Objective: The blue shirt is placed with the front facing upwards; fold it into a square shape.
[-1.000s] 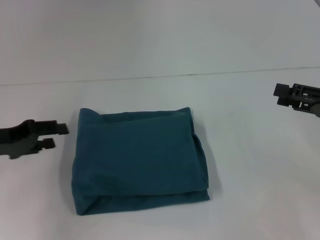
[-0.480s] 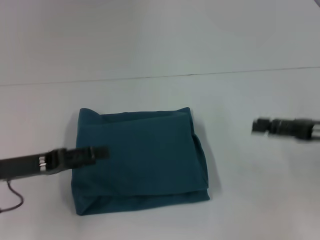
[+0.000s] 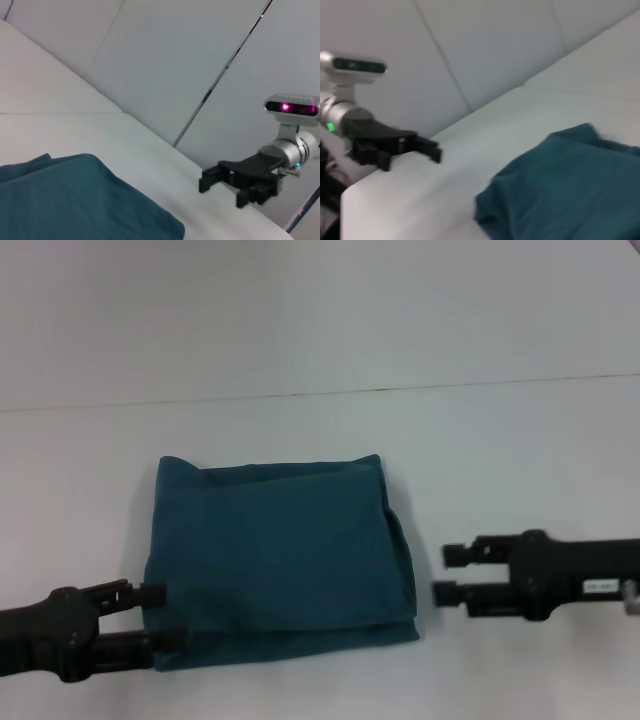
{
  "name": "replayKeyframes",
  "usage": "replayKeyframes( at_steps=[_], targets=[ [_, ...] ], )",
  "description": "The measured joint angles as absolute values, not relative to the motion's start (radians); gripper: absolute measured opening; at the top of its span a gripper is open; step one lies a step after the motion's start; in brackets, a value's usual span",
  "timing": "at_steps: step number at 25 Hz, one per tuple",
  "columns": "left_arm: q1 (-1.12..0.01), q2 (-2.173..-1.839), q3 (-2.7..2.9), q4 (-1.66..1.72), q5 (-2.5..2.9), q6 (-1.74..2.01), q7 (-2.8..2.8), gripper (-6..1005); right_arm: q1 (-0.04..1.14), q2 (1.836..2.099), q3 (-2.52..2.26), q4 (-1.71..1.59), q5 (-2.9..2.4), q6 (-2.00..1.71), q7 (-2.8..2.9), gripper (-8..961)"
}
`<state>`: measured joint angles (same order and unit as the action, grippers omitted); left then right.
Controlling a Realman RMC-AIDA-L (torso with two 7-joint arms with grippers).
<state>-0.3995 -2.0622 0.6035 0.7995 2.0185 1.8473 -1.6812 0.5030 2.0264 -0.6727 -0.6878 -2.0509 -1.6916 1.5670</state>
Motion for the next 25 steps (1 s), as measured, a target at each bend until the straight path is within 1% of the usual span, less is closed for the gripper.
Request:
replayKeyframes(
  at_steps=[2, 3, 5, 8, 10, 15, 25],
  targets=[
    [-0.395, -2.066, 0.603, 0.799, 2.018, 1.843, -1.67, 874, 0.507, 2.045, -0.701, -0.689, -2.051, -1.693, 1.556, 703],
    [-0.386, -2.08, 0.603, 0.799, 2.02, 1.825, -1.654, 874, 0.509, 2.052, -0.714, -0.689, -2.051, -1.692, 1.555, 703],
    [-0.385, -2.088, 0.603, 0.8, 2.021, 1.811, -1.655, 874, 0.512, 2.071, -0.741, -0.686, -2.051, -1.688, 1.555, 703],
    [-0.383, -2.104, 0.603, 0.806, 2.023, 1.772, -1.658, 873, 0.511, 2.087, -0.75, -0.668, -2.048, -1.665, 1.555, 703],
    [-0.382, -2.114, 0.607, 0.809, 2.03, 1.752, -1.657, 873, 0.511, 2.09, -0.745, -0.637, -2.045, -1.649, 1.555, 703],
    [-0.382, -2.128, 0.66, 0.808, 2.065, 1.7, -1.646, 873, 0.509, 2.091, -0.732, -0.577, -2.04, -1.611, 1.55, 703],
    [-0.368, -2.141, 0.674, 0.801, 2.065, 1.704, -1.518, 874, 0.512, 2.087, -0.725, -0.562, -2.031, -1.614, 1.557, 703]
  ],
)
